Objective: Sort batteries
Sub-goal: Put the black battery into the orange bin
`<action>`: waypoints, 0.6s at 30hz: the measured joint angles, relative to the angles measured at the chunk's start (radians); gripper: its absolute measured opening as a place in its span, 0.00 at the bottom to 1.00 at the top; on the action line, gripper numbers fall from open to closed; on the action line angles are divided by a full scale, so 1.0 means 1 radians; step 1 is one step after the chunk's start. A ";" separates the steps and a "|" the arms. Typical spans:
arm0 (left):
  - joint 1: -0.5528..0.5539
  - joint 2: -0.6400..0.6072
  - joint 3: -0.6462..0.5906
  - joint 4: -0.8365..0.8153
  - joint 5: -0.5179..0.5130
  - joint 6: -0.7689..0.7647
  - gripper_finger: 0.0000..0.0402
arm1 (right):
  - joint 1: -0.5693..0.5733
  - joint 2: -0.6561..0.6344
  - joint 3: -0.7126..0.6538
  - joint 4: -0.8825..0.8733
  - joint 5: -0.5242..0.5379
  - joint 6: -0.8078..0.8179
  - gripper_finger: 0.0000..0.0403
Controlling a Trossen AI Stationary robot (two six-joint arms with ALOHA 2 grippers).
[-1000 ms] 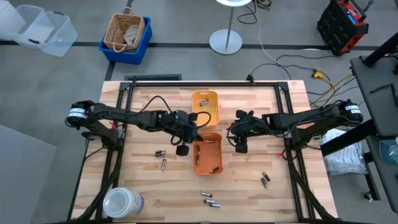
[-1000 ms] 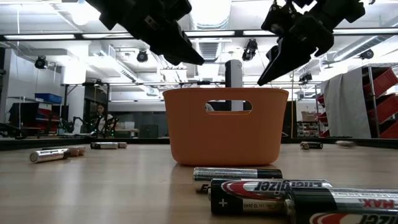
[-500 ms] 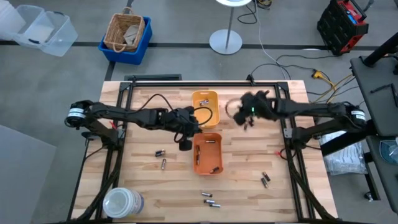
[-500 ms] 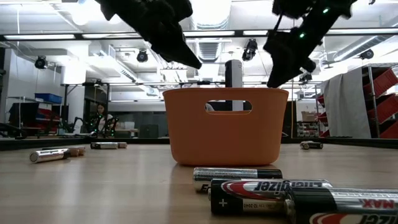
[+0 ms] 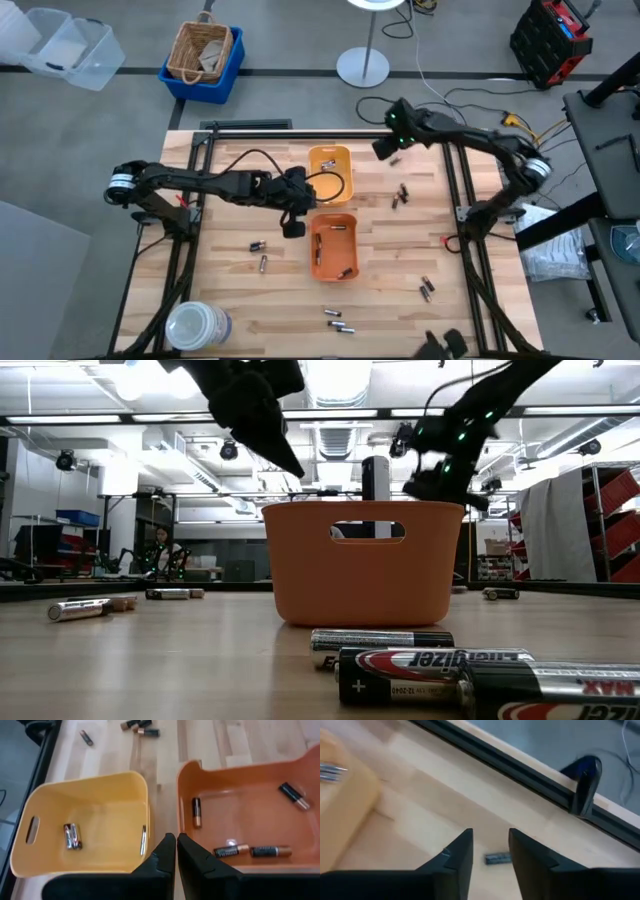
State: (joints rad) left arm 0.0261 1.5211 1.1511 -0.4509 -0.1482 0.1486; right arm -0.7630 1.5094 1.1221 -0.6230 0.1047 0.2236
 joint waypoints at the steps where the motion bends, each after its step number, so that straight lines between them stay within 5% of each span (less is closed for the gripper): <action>1: 0.000 0.000 -0.001 -0.010 0.000 0.000 0.00 | -0.006 0.037 0.026 -0.018 0.000 -0.009 0.32; 18: 0.000 -0.001 -0.022 -0.047 0.000 0.000 0.00 | -0.090 0.394 0.216 -0.046 -0.005 -0.111 0.57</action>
State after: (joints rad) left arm 0.0257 1.5204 1.1290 -0.4976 -0.1478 0.1486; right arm -0.8533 1.9034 1.3384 -0.6695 0.0995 0.1124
